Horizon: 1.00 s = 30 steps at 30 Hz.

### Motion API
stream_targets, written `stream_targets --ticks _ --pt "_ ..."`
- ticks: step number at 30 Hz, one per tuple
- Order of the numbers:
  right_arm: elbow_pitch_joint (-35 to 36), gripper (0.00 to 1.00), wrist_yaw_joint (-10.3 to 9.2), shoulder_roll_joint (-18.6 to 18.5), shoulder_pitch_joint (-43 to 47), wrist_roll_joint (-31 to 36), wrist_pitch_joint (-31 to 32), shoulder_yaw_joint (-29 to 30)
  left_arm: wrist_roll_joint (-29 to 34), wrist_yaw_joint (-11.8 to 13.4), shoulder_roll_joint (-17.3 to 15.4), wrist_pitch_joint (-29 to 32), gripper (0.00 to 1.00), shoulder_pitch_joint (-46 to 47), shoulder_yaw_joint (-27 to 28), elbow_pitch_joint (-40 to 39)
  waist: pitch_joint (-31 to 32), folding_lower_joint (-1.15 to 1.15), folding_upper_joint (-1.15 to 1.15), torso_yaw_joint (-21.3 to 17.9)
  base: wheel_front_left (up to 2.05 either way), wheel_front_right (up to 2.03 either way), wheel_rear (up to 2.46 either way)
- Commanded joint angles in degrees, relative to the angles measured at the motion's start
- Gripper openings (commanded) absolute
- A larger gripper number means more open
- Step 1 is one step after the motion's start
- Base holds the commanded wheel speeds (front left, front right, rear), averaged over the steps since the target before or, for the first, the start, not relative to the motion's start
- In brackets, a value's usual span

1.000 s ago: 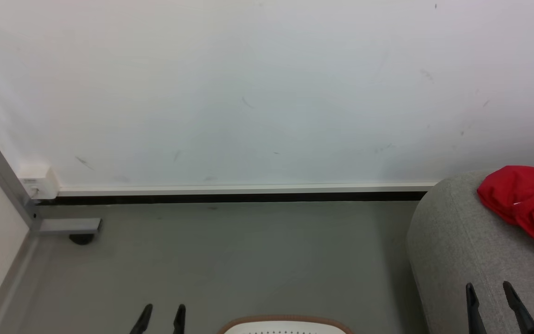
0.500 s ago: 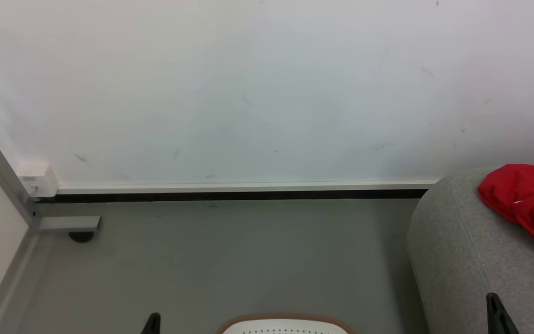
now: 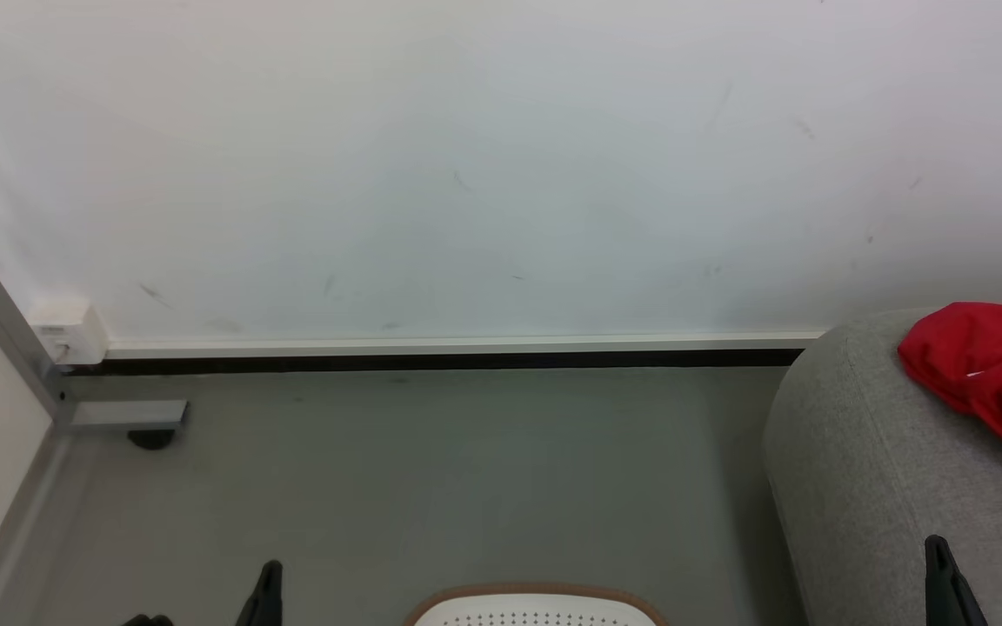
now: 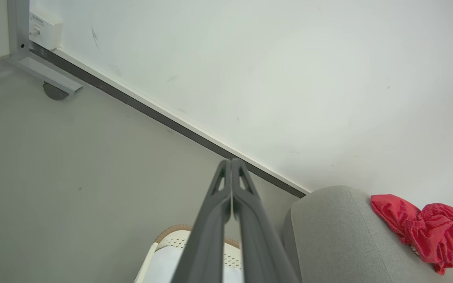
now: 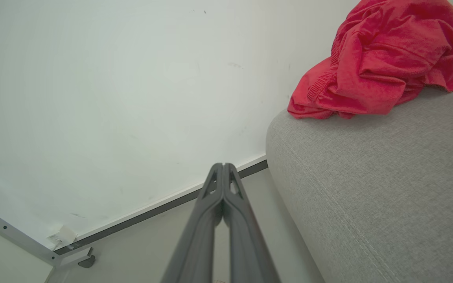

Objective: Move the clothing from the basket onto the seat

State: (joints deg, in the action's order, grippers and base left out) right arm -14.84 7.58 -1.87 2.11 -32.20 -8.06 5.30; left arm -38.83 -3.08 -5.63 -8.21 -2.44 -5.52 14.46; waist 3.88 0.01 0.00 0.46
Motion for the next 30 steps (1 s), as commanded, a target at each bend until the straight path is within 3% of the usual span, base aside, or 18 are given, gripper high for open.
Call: stream_targets --ticks 1,30 --pt "0.87 0.00 -0.03 -0.55 -2.13 -2.16 0.48 0.13 -2.28 -0.31 -0.01 0.38 0.00 1.57 0.77 -0.93 -0.05 -0.01 0.00 -0.01 0.00 0.00 0.00" --pt "0.62 0.00 -0.07 -0.93 -5.23 -25.07 6.07 0.58 -22.65 -0.55 1.07 6.07 0.00 4.43 5.29 -2.28 -1.14 -0.01 0.00 -0.15 0.00 0.00 0.00"
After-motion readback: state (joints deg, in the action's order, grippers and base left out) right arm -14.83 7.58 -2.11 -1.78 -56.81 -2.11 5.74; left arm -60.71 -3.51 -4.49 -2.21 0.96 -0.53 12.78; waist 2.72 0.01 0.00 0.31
